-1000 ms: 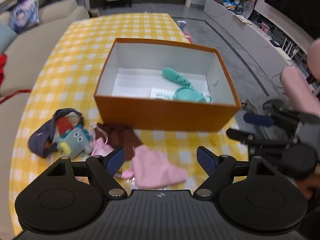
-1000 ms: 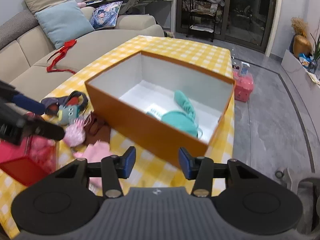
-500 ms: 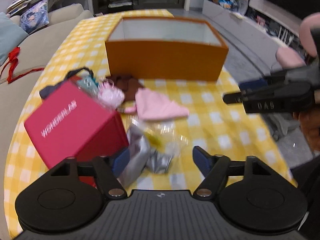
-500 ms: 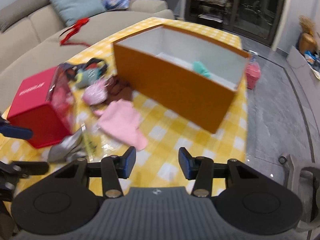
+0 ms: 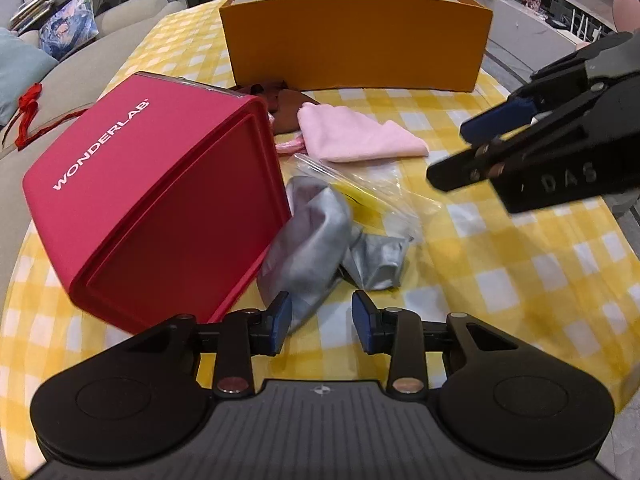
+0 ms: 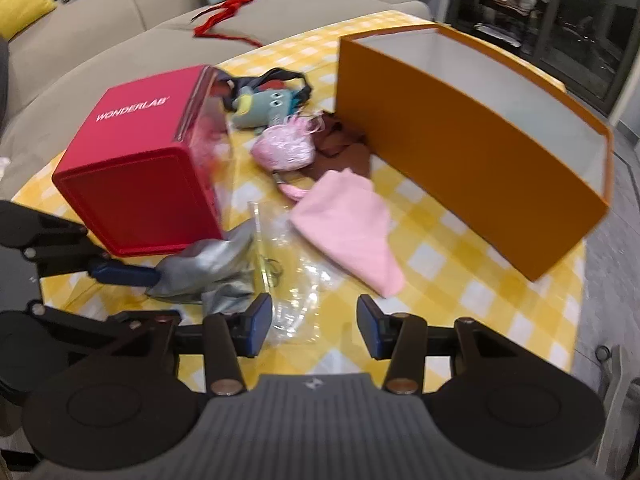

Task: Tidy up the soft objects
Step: 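Grasp the silver foil bag with the left tool while the right tool grasps the clear plastic bag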

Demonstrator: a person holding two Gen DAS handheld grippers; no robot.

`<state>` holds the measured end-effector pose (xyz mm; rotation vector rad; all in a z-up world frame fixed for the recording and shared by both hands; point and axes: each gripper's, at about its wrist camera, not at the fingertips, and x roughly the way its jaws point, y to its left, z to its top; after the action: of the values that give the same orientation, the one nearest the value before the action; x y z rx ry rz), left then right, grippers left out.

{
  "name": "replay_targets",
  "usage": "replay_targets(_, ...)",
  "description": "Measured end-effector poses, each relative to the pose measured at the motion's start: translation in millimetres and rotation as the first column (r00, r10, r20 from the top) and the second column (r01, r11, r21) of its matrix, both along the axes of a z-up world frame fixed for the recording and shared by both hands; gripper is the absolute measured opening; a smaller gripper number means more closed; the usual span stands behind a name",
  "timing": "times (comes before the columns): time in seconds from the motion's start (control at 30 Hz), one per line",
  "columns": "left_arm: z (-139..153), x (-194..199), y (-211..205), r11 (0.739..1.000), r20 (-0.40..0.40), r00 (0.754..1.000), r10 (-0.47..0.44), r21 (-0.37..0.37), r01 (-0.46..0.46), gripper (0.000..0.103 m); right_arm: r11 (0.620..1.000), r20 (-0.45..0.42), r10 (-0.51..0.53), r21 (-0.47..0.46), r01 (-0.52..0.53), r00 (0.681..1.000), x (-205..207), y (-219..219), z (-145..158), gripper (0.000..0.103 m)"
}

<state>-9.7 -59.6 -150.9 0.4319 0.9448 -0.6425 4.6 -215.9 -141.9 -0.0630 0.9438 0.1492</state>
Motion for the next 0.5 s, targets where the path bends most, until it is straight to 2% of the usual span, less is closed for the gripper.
replay_targets(0.2, -8.0, 8.1, 0.4, 1.000, 0.025, 1.000, -0.004, -0.025, 0.005, 0.042, 0.999, -0.017, 0.046, 0.005, -0.045, 0.999, 13.3, 9.0, -9.5, 0.046)
replay_targets(0.33, -12.5, 11.2, -4.6, 1.000, 0.058, 0.998, -0.009, -0.007, 0.009, 0.042, 0.997, -0.027, 0.074, 0.001, -0.074, 0.997, 19.0, 14.5, -16.0, 0.046)
replay_targets(0.43, -14.7, 14.1, -4.2, 1.000, 0.053, 0.999, 0.002, -0.012, -0.002, 0.031, 0.996, -0.032, 0.094, -0.006, -0.094, 0.995, 23.7, 17.6, -20.4, 0.039)
replay_targets(0.5, -18.6, 16.2, -4.8, 1.000, 0.026, 1.000, 0.003, -0.003, -0.002, 0.021, 0.994, -0.041, 0.107, 0.001, -0.107, 0.993, 26.9, 18.9, -24.0, 0.030)
